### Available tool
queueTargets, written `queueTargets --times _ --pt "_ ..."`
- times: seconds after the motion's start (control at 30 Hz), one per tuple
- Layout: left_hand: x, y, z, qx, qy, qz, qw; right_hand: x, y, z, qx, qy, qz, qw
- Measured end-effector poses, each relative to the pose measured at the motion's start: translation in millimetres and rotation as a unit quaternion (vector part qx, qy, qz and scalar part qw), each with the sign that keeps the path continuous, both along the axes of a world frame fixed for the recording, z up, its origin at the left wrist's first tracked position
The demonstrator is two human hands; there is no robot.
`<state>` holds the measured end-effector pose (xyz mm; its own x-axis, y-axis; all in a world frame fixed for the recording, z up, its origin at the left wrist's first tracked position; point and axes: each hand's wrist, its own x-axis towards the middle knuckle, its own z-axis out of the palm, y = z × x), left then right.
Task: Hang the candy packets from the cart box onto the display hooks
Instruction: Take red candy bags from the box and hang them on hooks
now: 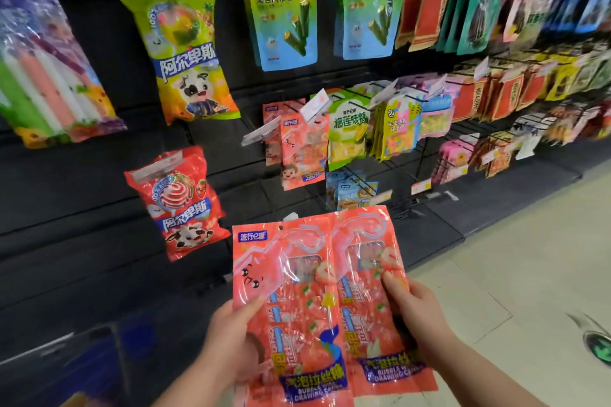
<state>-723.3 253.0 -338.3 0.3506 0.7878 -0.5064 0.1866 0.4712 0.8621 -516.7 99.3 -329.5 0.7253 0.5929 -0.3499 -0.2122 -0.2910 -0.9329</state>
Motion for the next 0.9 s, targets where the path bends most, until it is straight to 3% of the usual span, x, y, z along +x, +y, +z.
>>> queueTargets --times 0.43,0.9 --pt "94.1 100.1 -4.7 0.004 -0.040 -0.034 0.999 86.4 79.8 24.9 -0.002 -0.046 -0.017 0.999" --pt "115.7 168.6 -21.2 0.030 -0.018 -0.029 0.999 143.4 177.1 6.7 -0.019 -0.054 -0.032 0.998"
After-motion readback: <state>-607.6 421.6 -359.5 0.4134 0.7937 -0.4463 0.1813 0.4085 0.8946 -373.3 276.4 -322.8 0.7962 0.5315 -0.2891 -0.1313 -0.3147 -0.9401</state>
